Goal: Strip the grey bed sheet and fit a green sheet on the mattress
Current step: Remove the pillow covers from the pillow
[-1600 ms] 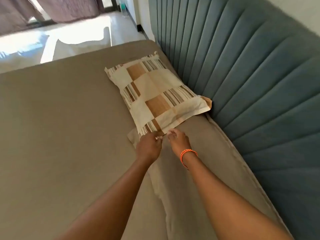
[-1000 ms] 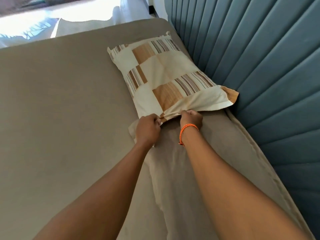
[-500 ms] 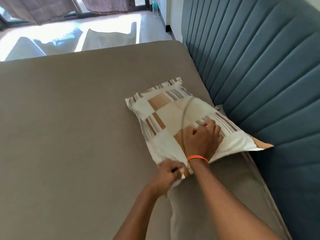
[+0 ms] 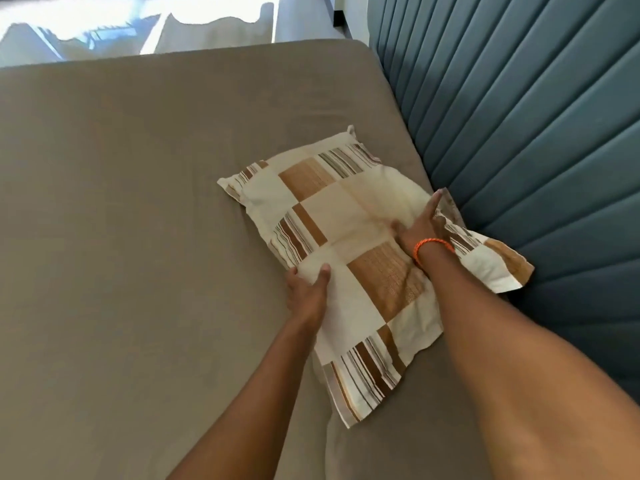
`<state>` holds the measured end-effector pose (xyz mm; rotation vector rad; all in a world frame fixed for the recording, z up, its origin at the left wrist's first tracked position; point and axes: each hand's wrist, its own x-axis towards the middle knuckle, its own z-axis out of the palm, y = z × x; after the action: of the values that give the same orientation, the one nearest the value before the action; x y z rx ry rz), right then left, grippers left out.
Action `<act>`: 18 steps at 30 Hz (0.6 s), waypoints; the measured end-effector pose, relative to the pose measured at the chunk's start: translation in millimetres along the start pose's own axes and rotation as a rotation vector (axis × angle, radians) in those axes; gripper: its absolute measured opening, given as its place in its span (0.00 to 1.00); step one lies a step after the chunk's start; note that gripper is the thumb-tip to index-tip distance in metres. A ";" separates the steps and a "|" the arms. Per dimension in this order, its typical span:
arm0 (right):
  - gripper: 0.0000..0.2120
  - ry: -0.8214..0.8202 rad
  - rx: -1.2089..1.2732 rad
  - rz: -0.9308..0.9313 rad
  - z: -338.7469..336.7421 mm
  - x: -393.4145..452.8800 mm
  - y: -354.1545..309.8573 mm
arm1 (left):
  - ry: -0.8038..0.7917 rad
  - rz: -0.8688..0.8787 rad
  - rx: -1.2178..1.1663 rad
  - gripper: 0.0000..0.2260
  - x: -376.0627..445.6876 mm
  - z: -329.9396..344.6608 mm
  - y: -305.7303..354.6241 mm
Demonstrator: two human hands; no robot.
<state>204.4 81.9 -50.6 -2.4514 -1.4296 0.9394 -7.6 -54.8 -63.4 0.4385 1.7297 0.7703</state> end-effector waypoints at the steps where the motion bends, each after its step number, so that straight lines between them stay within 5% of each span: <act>1: 0.53 0.003 -0.034 0.012 -4.1 8.4 -0.3 | -0.014 -0.050 -0.079 0.41 0.3 5.4 -2.6; 3: 0.47 0.004 -0.198 0.025 -11.1 20.5 2.9 | 0.002 -0.055 -0.130 0.36 -3.6 13.2 -6.3; 6: 0.51 -0.024 -0.395 0.000 -19.7 18.1 2.3 | 0.151 0.114 -0.064 0.19 -14.5 17.0 -10.6; 10: 0.40 -0.208 -0.054 -0.020 -24.5 -0.5 -17.6 | 0.253 0.202 -0.075 0.20 -25.9 2.4 -5.6; 14: 0.22 0.053 0.170 -0.120 -4.3 -53.8 -42.3 | 0.290 0.258 -0.033 0.17 -30.7 -44.3 3.0; 18: 0.20 0.273 0.263 -0.227 43.3 -137.6 -67.1 | 0.344 0.312 -0.013 0.20 -25.0 -129.4 20.6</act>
<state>82.0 -3.7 4.0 -2.0814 -1.3574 0.6665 -125.2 -91.2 -12.1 0.6034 1.9987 1.1321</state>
